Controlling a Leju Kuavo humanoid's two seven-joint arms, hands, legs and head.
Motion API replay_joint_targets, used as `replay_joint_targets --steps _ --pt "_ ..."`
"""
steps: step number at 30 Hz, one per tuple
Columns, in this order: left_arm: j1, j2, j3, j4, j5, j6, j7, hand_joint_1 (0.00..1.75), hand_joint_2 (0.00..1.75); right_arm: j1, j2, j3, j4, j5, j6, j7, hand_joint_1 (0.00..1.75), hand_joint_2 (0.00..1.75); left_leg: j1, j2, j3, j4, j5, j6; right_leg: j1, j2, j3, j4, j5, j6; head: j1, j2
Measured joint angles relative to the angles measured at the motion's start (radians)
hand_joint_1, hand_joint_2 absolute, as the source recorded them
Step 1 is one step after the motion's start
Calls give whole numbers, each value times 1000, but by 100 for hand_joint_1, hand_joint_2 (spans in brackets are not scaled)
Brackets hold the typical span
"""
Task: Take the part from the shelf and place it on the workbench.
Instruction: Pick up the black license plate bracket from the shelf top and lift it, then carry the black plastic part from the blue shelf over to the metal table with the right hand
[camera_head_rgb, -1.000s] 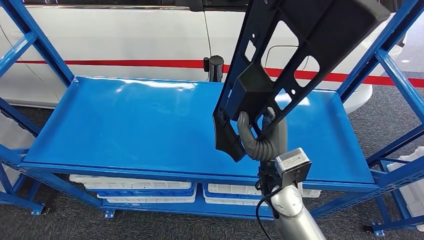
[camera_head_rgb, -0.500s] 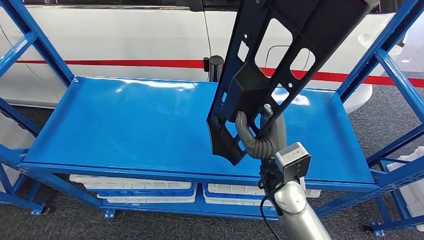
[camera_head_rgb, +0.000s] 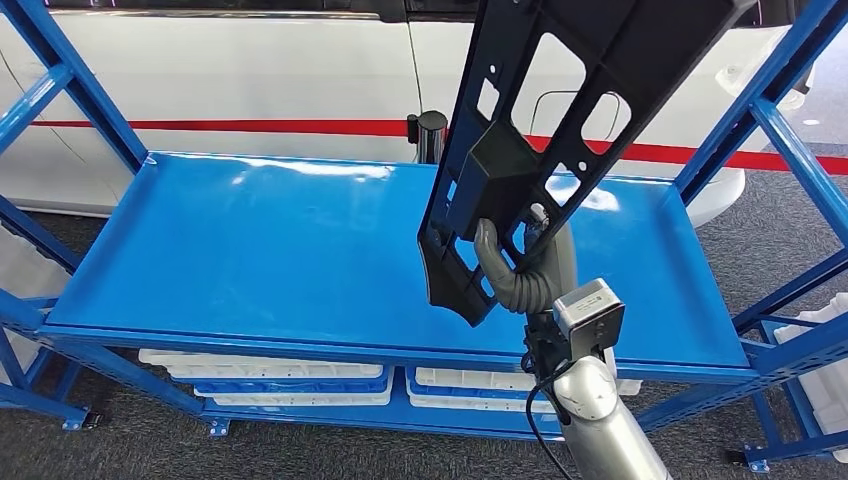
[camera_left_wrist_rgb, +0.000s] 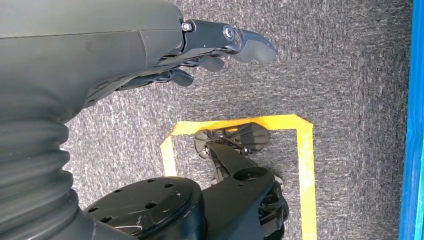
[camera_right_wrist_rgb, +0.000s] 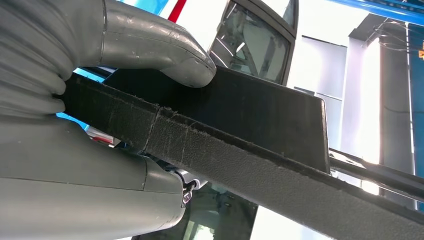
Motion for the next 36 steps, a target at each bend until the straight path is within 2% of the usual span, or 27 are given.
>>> replay_joint_targets --steps 5,10,12,13,14,16,17,18,19,21,22,23,24,26,28,29,31,32,33,34,35,36 --pt "0 0 0 0 0 0 0 0 175 0 -1 0 1 0 0 0 150 175 -1 0 0 1 -1 1 -1 0 0 0 0 1 0 0" --pt "0 0 1 0 0 0 6 0 175 -1 -2 0 2 -3 2 0 150 175 -7 -1 -1 2 -3 13 -6 0 2 -2 3 9 0 0" --pt "-1 -2 1 0 -1 -1 7 0 175 -3 -1 0 3 -4 3 1 150 175 -1 0 10 -8 6 21 -5 0 -4 8 -3 13 0 0" --pt "-2 -3 1 0 -1 -1 7 0 175 -5 -1 0 3 -4 4 2 150 175 3 2 16 -14 10 25 -6 0 -15 32 -17 13 1 0" --pt "-2 -4 1 0 -2 -2 7 0 175 -8 -1 -1 4 -4 5 2 150 175 7 3 20 -19 14 28 -8 -1 -37 79 -41 13 2 0" --pt "-3 -4 1 -1 -2 -2 8 0 175 -10 -1 -1 7 -8 8 3 150 175 7 3 19 -20 15 30 -18 -2 -100 218 -99 12 4 0" --pt "-3 -4 1 -1 -2 -3 8 0 175 -10 -2 -1 10 -10 10 4 150 175 8 3 17 -20 16 29 -23 -2 -128 277 -119 15 4 0" --pt "-3 -4 1 -1 -2 -3 9 0 175 -10 -2 -1 13 -13 12 5 150 175 9 3 17 -19 16 28 -29 -3 -139 302 -124 23 4 0" --pt "-3 -5 1 -1 -2 -3 9 0 175 -10 -3 -1 15 -15 13 6 150 175 11 2 17 -19 16 24 -34 -4 -129 284 -113 35 4 0" --pt "-3 -5 2 -1 -2 -4 9 0 175 -11 -4 -3 18 -17 13 6 150 175 17 -1 17 -15 14 12 -44 -9 -58 146 -63 63 4 0" --pt "-3 -5 2 -1 -2 -4 9 0 175 -12 -3 -4 19 -16 11 7 150 175 17 -2 15 -12 12 2 -45 -9 -22 78 -43 70 4 0" --pt "-3 -4 4 -2 -2 -3 9 0 175 -13 -2 -5 20 -15 9 7 150 175 17 -3 13 -9 10 -7 -45 -8 1 35 -30 68 4 0" --pt "-3 -4 5 -3 -2 -3 9 0 175 -13 -1 -6 21 -13 4 8 150 175 16 -4 11 -8 10 -15 -43 -6 9 20 -27 62 3 0" --pt "-2 -3 10 -3 -2 -3 10 0 175 -13 3 -9 25 -3 -13 13 150 175 17 -5 10 -9 13 -26 -38 -2 6 27 -25 42 3 0" --pt "-3 -3 15 -3 -2 -1 10 0 175 -14 9 -11 28 10 -34 19 150 175 21 -2 1 14 -7 -34 -40 -2 4 28 -23 25 3 0" --pt "-3 -4 16 -3 -3 0 10 0 175 -15 13 -12 29 13 -42 22 150 175 22 -1 -16 54 -34 -37 -40 -2 4 27 -21 18 2 0" --pt "-3 -5 19 -3 -6 2 10 0 175 -14 17 -14 32 14 -50 28 150 175 22 1 -76 187 -107 -38 -34 -3 2 27 -20 7 2 0" --pt "-3 -6 19 -3 -9 3 10 0 175 -13 18 -15 35 11 -52 29 150 175 22 1 -106 253 -133 -37 -29 -3 1 27 -19 4 2 0" --pt "-2 -6 20 -3 -11 3 10 0 175 -12 18 -17 37 6 -52 29 150 175 21 1 -123 289 -141 -33 -24 -3 0 27 -19 2 2 0" --pt "-1 -6 20 -3 -12 3 9 0 175 -11 18 -19 39 2 -52 29 150 175 19 1 -120 286 -129 -28 -20 -3 -1 28 -18 0 2 0" --pt "-1 -6 21 -3 -13 3 9 0 175 -10 19 -21 41 -1 -52 28 150 175 16 1 -97 243 -100 -20 -15 -2 0 28 -17 -1 2 0" --pt "-2 -5 22 -3 -13 4 9 0 175 -10 20 -23 41 -2 -52 28 150 175 11 0 -57 170 -66 -9 -13 -2 1 28 -17 -2 2 0"
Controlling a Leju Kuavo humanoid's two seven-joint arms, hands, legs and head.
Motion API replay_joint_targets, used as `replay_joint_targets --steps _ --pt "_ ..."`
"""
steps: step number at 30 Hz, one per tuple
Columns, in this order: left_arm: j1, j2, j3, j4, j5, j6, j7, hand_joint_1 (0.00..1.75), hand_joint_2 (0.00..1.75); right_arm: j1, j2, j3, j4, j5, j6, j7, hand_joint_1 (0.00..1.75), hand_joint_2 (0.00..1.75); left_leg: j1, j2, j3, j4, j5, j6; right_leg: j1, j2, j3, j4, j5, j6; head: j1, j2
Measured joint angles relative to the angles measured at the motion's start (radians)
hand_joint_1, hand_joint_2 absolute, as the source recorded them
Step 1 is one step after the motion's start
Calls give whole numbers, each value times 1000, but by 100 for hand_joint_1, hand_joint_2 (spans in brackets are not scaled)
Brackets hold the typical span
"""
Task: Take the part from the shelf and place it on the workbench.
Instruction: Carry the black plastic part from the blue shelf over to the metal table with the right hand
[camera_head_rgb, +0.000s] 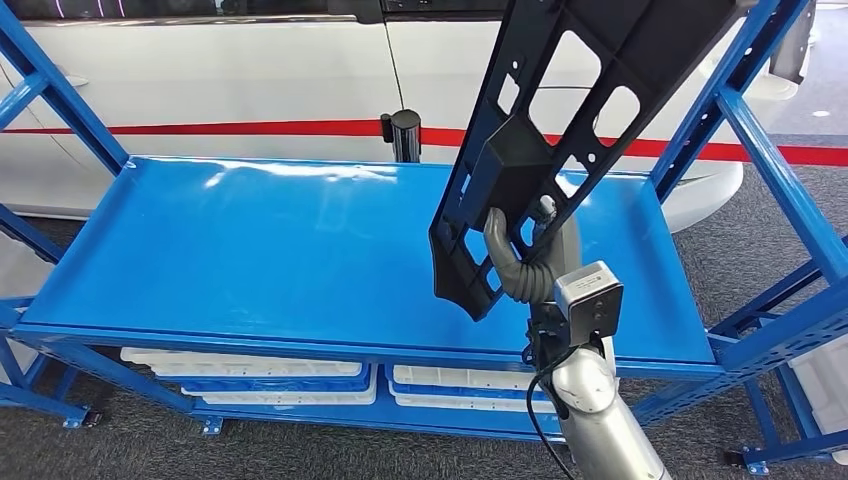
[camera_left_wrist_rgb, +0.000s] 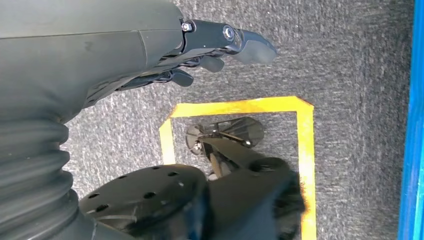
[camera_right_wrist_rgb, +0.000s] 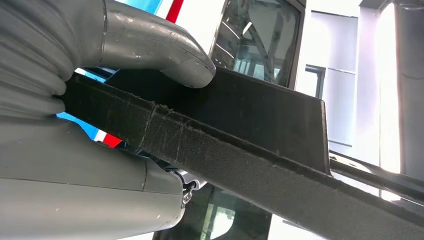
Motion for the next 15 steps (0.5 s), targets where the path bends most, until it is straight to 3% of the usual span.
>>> replay_joint_targets --steps 2,3,7,8,10,12,13,14,15 --pt "-2 0 2 -1 0 0 -1 0 175 -1 1 -3 0 -1 0 -1 150 175 -10 3 65 -121 42 15 6 0 0 1 1 2 1 0" --pt "-3 0 2 -2 0 1 -1 0 175 -1 2 -4 1 -2 0 -2 150 175 -15 5 79 -149 48 19 7 -1 0 2 2 4 1 0" --pt "-2 -3 3 -3 0 1 -2 0 175 -2 2 -6 1 -1 0 -3 150 175 -17 7 76 -169 67 30 4 -5 -16 16 -4 19 3 0" --pt "-3 -3 3 -3 0 2 -2 0 175 -2 2 -7 1 -1 0 -3 150 175 -14 8 74 -175 74 34 3 -5 -31 47 -23 19 5 0" --pt "-3 -4 4 -4 0 2 -2 0 175 -2 1 -8 1 -1 0 -4 150 175 -12 9 65 -178 83 39 -3 -5 -84 166 -84 16 9 0" --pt "-3 -5 4 -4 -2 2 -2 0 175 1 0 -9 3 0 0 -5 150 175 -12 9 54 -177 89 39 -9 -5 -129 279 -130 23 10 0" --pt "-3 -5 4 -4 -4 2 -2 0 175 2 -1 -9 4 2 1 -8 150 175 -12 9 50 -177 92 38 -11 -6 -126 286 -131 31 10 0" --pt "-3 -6 5 -4 -6 1 -2 0 175 2 -1 -10 4 5 2 -12 150 175 -11 9 47 -177 95 36 -14 -6 -102 252 -118 42 10 0" --pt "-3 -7 5 -4 -8 1 -3 0 175 2 -2 -10 4 8 3 -17 150 175 -11 9 46 -176 97 33 -16 -8 -59 183 -95 53 10 0"
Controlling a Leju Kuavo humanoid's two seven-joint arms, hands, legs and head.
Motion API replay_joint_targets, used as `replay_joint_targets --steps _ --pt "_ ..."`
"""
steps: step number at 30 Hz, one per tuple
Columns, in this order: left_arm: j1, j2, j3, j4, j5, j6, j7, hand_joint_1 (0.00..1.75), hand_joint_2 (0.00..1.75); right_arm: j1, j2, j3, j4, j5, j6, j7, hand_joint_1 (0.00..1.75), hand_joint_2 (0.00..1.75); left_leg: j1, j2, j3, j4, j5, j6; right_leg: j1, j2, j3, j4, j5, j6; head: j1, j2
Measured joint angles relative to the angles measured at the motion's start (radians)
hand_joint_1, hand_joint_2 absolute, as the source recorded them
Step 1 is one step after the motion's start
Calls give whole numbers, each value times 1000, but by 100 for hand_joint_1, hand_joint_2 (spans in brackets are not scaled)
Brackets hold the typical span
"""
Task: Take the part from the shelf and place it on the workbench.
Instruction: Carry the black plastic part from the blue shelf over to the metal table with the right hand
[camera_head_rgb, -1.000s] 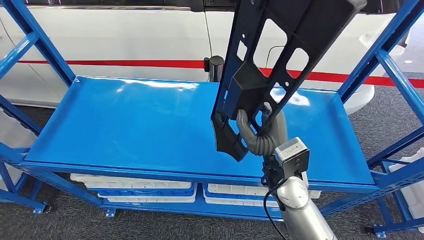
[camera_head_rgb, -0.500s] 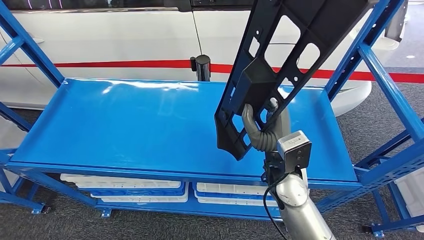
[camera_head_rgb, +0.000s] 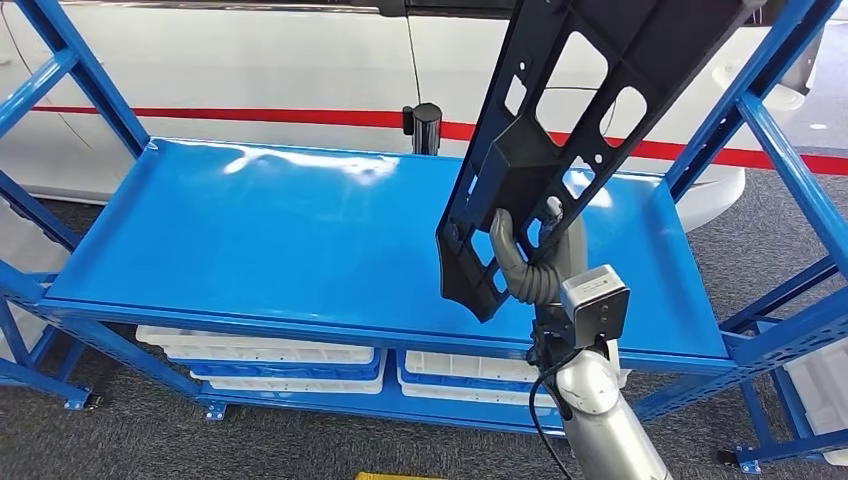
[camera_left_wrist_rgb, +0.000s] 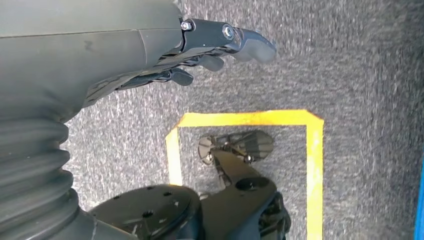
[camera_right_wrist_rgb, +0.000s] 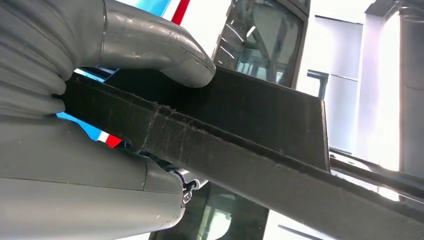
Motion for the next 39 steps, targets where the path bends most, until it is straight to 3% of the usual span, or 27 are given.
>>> replay_joint_targets --steps 1,3,7,9,11,12,13,14,16,18,20,22,23,25,27,28,29,30,31,33,34,37,38,39 --pt "0 -1 0 0 -1 -1 0 0 175 -1 0 0 0 4 1 -4 150 175 -1 0 -1 1 2 -4 -1 -3 45 -79 21 7 0 0" --pt "-1 -1 1 0 -3 -1 -2 0 175 -2 0 0 -1 11 4 -11 150 175 -5 -1 -4 4 5 -13 1 -4 103 -181 47 2 -1 0" --pt "0 0 3 0 -5 -1 -2 0 175 6 -2 0 -4 20 11 -25 150 175 -2 -2 -13 12 3 -36 2 -2 106 -194 63 -28 -2 0" --pt "0 1 4 0 -9 -1 -4 0 175 12 0 0 -8 23 15 -34 150 175 0 -3 -41 81 -50 -46 -4 -3 104 -197 70 -41 -4 0" --pt "1 0 5 0 -12 -1 -7 0 175 24 3 0 -11 23 16 -42 150 175 2 -4 -93 215 -127 -53 -2 -4 98 -196 74 -49 -5 0" --pt "1 0 5 0 -12 0 -8 0 175 31 4 0 -12 23 15 -45 150 175 4 -4 -113 270 -150 -55 -1 -4 95 -196 76 -50 -4 0" --pt "2 0 5 0 -14 0 -9 0 175 39 4 0 -13 23 15 -48 150 175 5 -4 -117 294 -155 -56 0 -4 93 -195 78 -51 -4 0" --pt "2 0 5 0 -15 1 -10 0 175 46 5 0 -15 23 14 -49 150 175 6 -4 -100 273 -138 -55 0 -4 91 -194 79 -50 -4 0" --pt "2 0 5 0 -19 3 -12 0 175 55 7 0 -21 23 11 -51 150 175 8 -5 -21 144 -83 -53 0 -2 90 -190 79 -48 -4 0" --pt "1 0 5 0 -22 4 -14 0 175 58 9 0 -28 23 8 -53 150 175 7 -9 34 41 -52 -47 6 -1 85 -184 81 -41 -4 0" --pt "0 0 5 0 -23 5 -16 0 175 59 12 0 -32 22 7 -57 150 175 1 -11 36 24 -47 -38 9 -2 77 -183 88 -29 -3 0" --pt "0 -1 5 0 -24 6 -17 0 175 61 13 -1 -35 20 6 -59 150 175 0 -10 28 19 -36 -21 7 -1 67 -179 86 -18 -2 0" --pt "0 -1 5 0 -24 6 -18 0 175 61 14 -1 -36 19 6 -60 150 175 1 -9 23 16 -29 -11 6 -1 56 -159 71 -18 -1 0" --pt "-1 0 5 0 -24 7 -19 0 175 62 13 -2 -38 18 6 -61 150 175 3 -6 9 12 -16 4 6 -2 10 -57 7 -25 1 0" --pt "-2 0 5 0 -26 8 -19 0 175 64 13 -2 -38 17 6 -61 150 175 1 -5 -9 13 -4 8 5 -2 -39 76 -56 -28 2 0" --pt "-1 0 5 0 -28 8 -19 0 175 66 13 -2 -38 15 6 -61 150 175 0 -4 -18 13 2 8 5 -2 -45 107 -68 -24 2 0" --pt "-1 0 5 0 -29 8 -19 0 175 67 13 -2 -38 15 6 -62 150 175 -1 -4 -26 13 9 7 5 -2 -30 99 -65 -17 2 0" --pt "-1 0 5 0 -30 7 -19 0 175 68 13 -2 -38 14 6 -62 150 175 -2 -4 -32 13 16 6 5 -2 7 47 -49 -9 2 0" --pt "-2 -1 5 0 -31 5 -19 0 175 68 13 -2 -38 13 6 -62 150 175 -2 -5 -38 13 22 3 6 -2 60 -32 -28 -4 2 0" --pt "-2 -2 5 0 -32 2 -21 0 175 66 14 -2 -40 12 6 -64 150 175 -5 -6 -45 13 35 -5 11 -3 149 -167 4 -5 1 0" --pt "-2 -2 5 0 -32 2 -21 0 175 66 15 -2 -41 11 6 -64 150 175 -6 -6 -47 12 41 -11 14 -2 165 -198 11 -10 1 0" --pt "-1 -2 5 0 -33 1 -23 0 175 65 19 -2 -43 8 6 -66 150 175 -5 -7 -52 8 55 -31 11 -1 150 -207 29 -28 2 0" --pt "0 -2 6 0 -33 1 -23 0 175 65 21 -2 -43 8 6 -67 150 175 -4 -8 -59 17 40 -37 7 -2 145 -209 37 -37 1 0" --pt "1 -2 6 0 -33 1 -22 0 175 65 23 -2 -43 8 6 -67 150 175 -3 -8 -72 44 6 -43 2 -3 139 -211 48 -46 0 0"
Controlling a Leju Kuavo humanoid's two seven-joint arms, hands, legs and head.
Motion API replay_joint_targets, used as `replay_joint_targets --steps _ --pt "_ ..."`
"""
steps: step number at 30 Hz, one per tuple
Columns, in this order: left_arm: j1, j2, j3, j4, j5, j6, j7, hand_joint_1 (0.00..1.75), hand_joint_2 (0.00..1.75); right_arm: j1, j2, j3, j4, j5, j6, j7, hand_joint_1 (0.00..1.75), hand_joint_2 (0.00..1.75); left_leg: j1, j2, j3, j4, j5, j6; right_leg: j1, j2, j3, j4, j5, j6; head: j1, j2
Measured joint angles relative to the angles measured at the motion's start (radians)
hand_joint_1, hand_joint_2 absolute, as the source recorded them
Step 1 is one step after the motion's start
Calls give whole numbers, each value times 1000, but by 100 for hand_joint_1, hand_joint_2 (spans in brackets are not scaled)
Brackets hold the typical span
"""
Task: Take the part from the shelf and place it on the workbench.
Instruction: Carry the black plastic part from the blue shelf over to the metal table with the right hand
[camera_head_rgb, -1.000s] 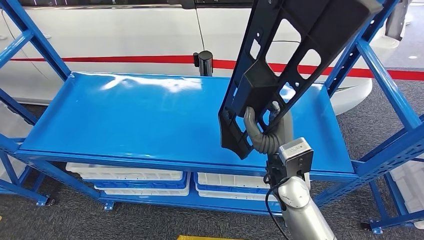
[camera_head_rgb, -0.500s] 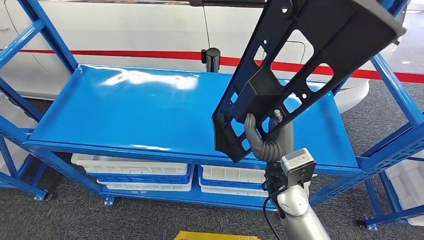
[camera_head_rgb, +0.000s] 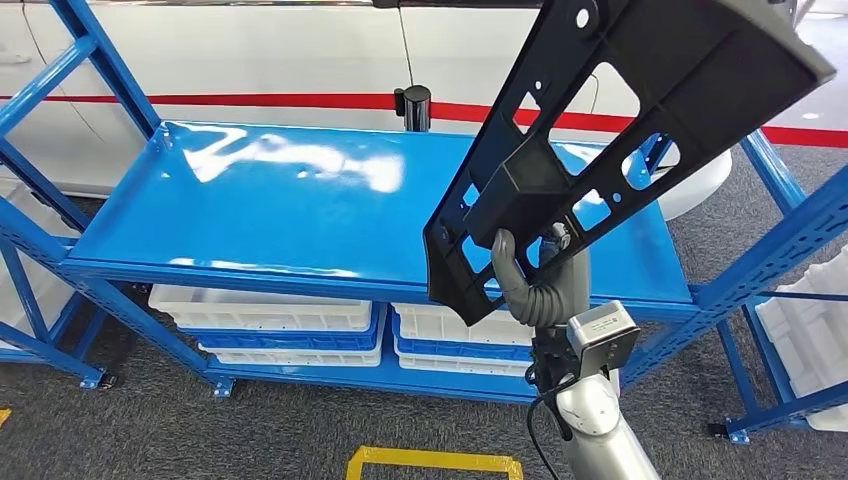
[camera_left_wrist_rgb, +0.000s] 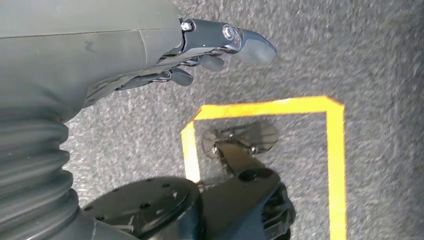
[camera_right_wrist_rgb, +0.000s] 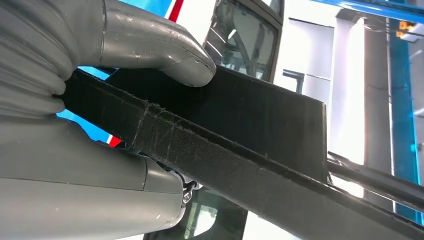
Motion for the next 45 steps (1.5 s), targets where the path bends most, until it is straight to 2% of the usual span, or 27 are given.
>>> replay_joint_targets --steps 2,3,4,6,8,10,13,14,16,18,19,20,22,24,26,29,30,31,33,34,35,36,38,40,41,44,45 --pt "0 0 0 0 -1 0 0 0 175 1 4 0 0 0 0 0 150 175 4 0 -38 117 -102 -12 -2 -1 -20 1 19 -10 -2 0" --pt "0 0 0 0 -1 -1 0 0 175 2 5 0 0 0 0 0 150 175 7 0 -54 183 -140 -17 -2 -2 -31 3 27 -10 -2 0" --pt "0 0 0 0 -2 -1 0 0 175 2 5 0 0 -1 0 0 150 175 9 0 -60 232 -156 -21 -2 -2 -43 6 35 -8 -2 0" --pt "0 0 0 0 -2 -1 0 0 175 3 5 -1 0 -1 0 0 150 175 16 0 -18 222 -133 -28 -4 -1 -66 16 46 -2 -2 0" --pt "-3 1 0 0 -3 -1 0 0 175 4 6 -1 -1 0 -1 -1 150 175 22 -2 83 95 -100 -33 -7 -1 -88 30 53 8 -3 0" --pt "-6 0 0 0 -6 -2 0 0 175 3 7 0 -5 1 -1 -3 150 175 19 -10 140 5 -94 -23 -5 -1 -102 42 62 22 -2 0" --pt "-7 0 0 0 -8 -3 -1 0 175 1 7 0 -9 3 -1 -4 150 175 12 -13 125 -6 -82 7 -5 1 -115 42 79 45 0 0" --pt "-7 -1 0 0 -8 -4 -2 0 175 1 7 -1 -10 4 -1 -4 150 175 11 -11 115 -8 -71 19 -5 1 -125 49 70 47 1 0" --pt "-8 -1 0 0 -8 -4 -2 0 175 1 6 -2 -11 3 -1 -5 150 175 12 -5 87 -12 -44 40 -5 2 -160 114 8 36 5 0" --pt "-9 0 0 -1 -9 -4 -2 0 175 1 6 -3 -11 3 -1 -5 150 175 8 -2 54 -11 -19 48 -4 1 -198 244 -76 26 9 0" --pt "-9 0 0 -1 -9 -4 -2 0 175 1 6 -3 -11 3 -1 -5 150 175 6 0 37 -11 -6 48 -4 1 -206 301 -99 29 10 0" --pt "-9 0 0 -1 -9 -4 -2 0 175 2 5 -4 -11 3 -1 -5 150 175 5 1 21 -11 7 48 -4 1 -200 331 -103 36 10 0" --pt "-9 0 0 -1 -9 -4 -2 0 175 1 5 -5 -11 3 -1 -5 150 175 3 3 -10 -10 32 45 -1 1 -133 283 -70 51 10 0" --pt "-9 -1 0 -1 -9 -4 -2 0 175 -1 6 -5 -12 4 -1 -5 150 175 1 2 -34 -9 57 39 5 0 -14 130 -61 45 9 0" --pt "-9 -1 0 -1 -9 -5 -3 0 175 -4 6 -6 -15 4 -1 -5 150 175 1 2 -41 -16 83 27 13 0 53 23 -76 30 7 0" --pt "-6 -1 0 -1 -9 -5 -3 0 175 -5 7 -7 -18 4 -1 -6 150 175 6 1 -44 -35 106 4 11 1 40 1 -52 12 8 0" --pt "-5 -1 1 -1 -9 -5 -3 0 175 -5 7 -7 -19 4 -1 -6 150 175 7 0 -51 -24 80 -2 7 0 29 -2 -36 3 7 0" --pt "-4 -1 1 -1 -10 -5 -3 0 175 -5 8 -7 -19 4 -1 -6 150 175 9 0 -61 8 34 -8 1 -1 19 -6 -20 -3 5 0" --pt "-3 -1 0 -1 -11 -5 -3 0 175 -5 10 -7 -19 5 -1 -6 150 175 12 0 -86 129 -80 -19 1 -2 -8 -5 8 -11 3 0" --pt "-3 -1 0 -1 -11 -5 -3 0 175 -4 10 -7 -19 5 -1 -6 150 175 13 0 -94 194 -111 -24 1 -2 -23 -3 20 -10 2 0" --pt "-3 -1 0 -1 -12 -6 -3 0 175 -4 10 -7 -19 5 -1 -6 150 175 15 0 -92 241 -117 -28 1 -2 -40 -1 33 -8 3 0" --pt "-3 -1 0 -1 -12 -6 -3 0 175 -4 10 -7 -19 5 -1 -6 150 175 17 0 -74 258 -102 -32 0 -3 -58 3 44 -5 2 0" --pt "-6 1 0 -1 -12 -6 -3 0 175 -4 10 -7 -19 6 -1 -6 150 175 24 0 18 181 -65 -37 -3 -2 -92 15 62 5 2 0" --pt "-11 1 0 -1 -12 -6 -3 0 175 -5 10 -8 -20 6 -1 -7 150 175 24 -5 122 49 -84 -33 -2 -2 -114 30 74 18 2 0" --pt "-13 1 0 -1 -12 -7 -4 0 175 -6 10 -9 -20 6 -1 -7 150 175 21 -8 147 9 -100 -27 -1 -3 -119 34 80 26 3 0" --pt "-16 2 4 -1 -10 -8 -5 0 175 -7 8 -13 -21 6 -2 -9 150 175 12 -8 133 -13 -89 8 -2 -3 -132 32 98 46 6 0" --pt "-16 2 6 -1 -9 -8 -5 0 175 -5 7 -16 -21 6 -3 -9 150 175 12 -4 119 -15 -76 22 -3 -2 -143 44 84 45 7 0"
